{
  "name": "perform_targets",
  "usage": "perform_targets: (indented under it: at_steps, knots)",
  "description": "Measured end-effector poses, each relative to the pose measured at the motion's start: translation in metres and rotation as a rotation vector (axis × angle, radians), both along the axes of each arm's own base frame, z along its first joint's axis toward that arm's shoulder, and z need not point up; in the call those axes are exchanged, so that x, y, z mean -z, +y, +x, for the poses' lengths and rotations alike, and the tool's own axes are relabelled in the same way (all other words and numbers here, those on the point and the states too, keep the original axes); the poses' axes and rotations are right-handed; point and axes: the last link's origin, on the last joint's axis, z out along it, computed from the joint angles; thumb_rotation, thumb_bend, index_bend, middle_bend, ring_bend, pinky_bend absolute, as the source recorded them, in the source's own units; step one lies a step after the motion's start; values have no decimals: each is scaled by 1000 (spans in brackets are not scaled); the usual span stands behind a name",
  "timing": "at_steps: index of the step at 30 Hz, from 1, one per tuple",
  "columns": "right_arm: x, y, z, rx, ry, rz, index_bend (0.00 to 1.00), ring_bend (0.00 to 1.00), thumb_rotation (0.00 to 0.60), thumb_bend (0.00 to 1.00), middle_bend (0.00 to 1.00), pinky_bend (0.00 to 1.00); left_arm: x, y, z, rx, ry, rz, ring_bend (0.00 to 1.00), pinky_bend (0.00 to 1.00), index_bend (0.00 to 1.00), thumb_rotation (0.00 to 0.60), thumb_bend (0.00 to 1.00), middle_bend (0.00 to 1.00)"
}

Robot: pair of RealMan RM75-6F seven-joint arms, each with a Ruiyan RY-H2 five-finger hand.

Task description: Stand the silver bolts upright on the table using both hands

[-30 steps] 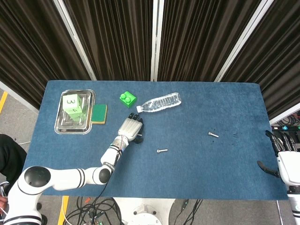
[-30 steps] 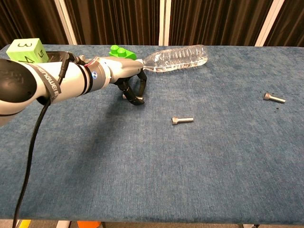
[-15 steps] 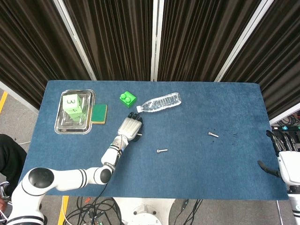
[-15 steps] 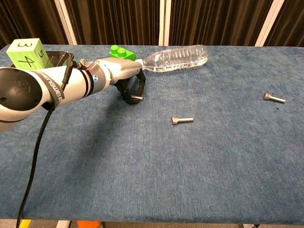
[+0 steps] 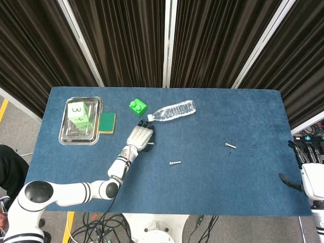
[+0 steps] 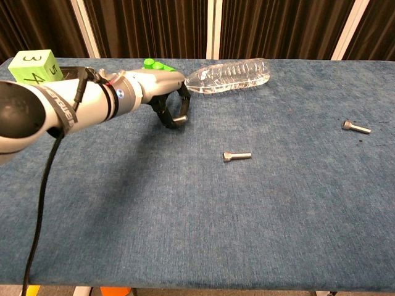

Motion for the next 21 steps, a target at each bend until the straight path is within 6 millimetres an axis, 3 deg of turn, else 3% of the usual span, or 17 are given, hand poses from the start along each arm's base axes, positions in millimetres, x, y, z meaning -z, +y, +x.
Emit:
perform_targets:
  at_steps: [7, 21]
  knots:
    - [1, 0, 1, 1, 0, 1, 73, 0, 600, 102, 184, 0, -11, 4, -4, -45, -79, -14, 41, 3, 533, 569, 383, 183]
    - [1, 3, 2, 2, 0, -1, 76, 0, 600, 103, 188, 0, -13, 4, -14, -52, -94, -16, 41, 3, 524, 549, 383, 183]
